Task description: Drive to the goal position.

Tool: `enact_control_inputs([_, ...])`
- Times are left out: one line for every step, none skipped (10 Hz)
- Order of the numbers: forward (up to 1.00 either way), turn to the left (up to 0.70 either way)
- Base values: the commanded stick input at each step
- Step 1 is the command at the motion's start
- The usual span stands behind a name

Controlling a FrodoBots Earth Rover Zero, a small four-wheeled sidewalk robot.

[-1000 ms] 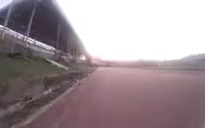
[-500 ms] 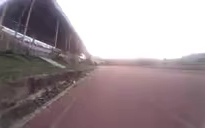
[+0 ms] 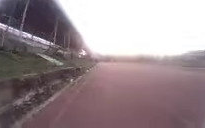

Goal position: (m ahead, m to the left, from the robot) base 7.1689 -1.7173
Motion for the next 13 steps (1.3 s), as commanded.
enact_control_inputs([0.7,-0.14])
enact_control_inputs([0.7,-0.25])
enact_control_inputs([0.7,-0.31])
enact_control_inputs([0.7,-0.11])
enact_control_inputs([0.7,0.0])
enact_control_inputs([0.7,0.0])
enact_control_inputs([0.7,0.0])
enact_control_inputs([0.7,0.0])
enact_control_inputs([0.7,-0.02])
enact_control_inputs([0.7,-0.27])
enact_control_inputs([0.7,-0.22])
enact_control_inputs([0.7,-0.02])
enact_control_inputs([0.7,0.0])
